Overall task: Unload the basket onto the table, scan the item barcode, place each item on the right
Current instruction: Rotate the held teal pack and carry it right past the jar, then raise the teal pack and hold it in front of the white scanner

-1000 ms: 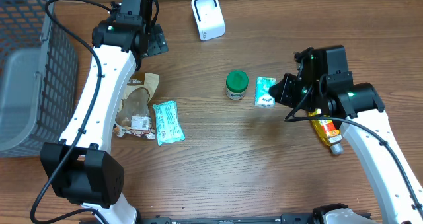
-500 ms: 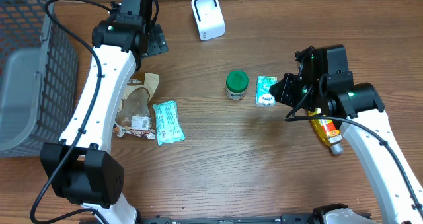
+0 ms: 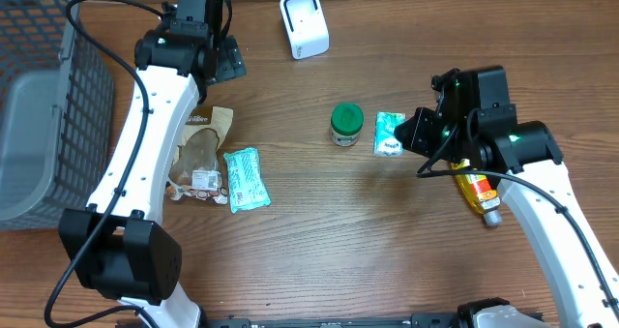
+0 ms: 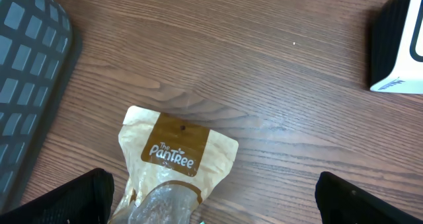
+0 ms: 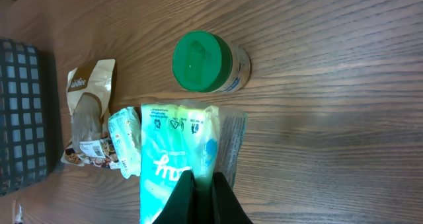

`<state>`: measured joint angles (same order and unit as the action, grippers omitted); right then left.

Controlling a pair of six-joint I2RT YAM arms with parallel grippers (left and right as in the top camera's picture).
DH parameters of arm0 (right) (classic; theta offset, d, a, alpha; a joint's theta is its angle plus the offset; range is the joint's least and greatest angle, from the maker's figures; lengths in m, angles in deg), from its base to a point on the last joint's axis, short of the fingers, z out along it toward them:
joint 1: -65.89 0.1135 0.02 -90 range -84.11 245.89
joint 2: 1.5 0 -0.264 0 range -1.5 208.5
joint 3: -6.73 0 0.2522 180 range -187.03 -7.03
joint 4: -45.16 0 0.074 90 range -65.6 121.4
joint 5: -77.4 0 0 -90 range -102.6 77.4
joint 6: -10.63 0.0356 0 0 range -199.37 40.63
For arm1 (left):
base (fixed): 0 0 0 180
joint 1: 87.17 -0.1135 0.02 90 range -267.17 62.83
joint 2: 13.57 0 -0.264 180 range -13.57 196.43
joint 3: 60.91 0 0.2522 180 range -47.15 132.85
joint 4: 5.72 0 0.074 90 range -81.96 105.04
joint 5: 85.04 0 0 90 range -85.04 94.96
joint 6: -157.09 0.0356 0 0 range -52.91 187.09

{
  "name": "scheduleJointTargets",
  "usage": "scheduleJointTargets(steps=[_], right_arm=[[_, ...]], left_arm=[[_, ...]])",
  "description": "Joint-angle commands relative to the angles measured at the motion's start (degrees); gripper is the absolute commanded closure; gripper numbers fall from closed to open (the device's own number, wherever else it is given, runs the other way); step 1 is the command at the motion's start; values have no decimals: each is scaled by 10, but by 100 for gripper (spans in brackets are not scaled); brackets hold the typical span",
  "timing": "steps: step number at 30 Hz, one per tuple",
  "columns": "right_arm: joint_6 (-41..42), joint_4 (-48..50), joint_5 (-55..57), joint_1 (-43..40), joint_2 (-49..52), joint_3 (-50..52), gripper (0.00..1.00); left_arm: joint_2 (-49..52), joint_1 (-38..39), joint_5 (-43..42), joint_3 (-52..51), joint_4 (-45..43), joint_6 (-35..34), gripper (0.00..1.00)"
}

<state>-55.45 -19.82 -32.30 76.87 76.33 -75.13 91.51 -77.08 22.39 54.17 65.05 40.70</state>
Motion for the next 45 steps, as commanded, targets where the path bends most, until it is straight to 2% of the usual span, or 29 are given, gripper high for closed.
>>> scheduleJointTargets(steps=[1,6,9,17,21,26,30,37,42,45], right_arm=[[-5,3,-5,4,-10,-2,96],[-4,9,-5,4,-9,-15,96],[-4,2,-1,4,2,-72,96],[-65,-224,93,19,152,-434,96],[-88,-256,202,56,222,-580,96],[-130,-154,349,103,259,-605,96],[-224,-43,428,137,290,-605,96],[-413,79,468,174,392,-605,96],[-508,119,486,186,458,-605,96],[-572,182,486,186,508,-605,96]], left_arm=[[-8,2,10,7,-2,7,0],[-8,2,10,7,-2,7,0],[-8,2,10,7,-2,7,1],[-8,2,10,7,-2,7,0],[-9,2,10,7,-2,7,0],[-9,2,10,7,-2,7,0],[-8,2,10,7,-2,7,0],[-8,2,10,7,-2,7,0],[-8,2,10,7,-2,7,1],[-8,2,10,7,-2,7,0]])
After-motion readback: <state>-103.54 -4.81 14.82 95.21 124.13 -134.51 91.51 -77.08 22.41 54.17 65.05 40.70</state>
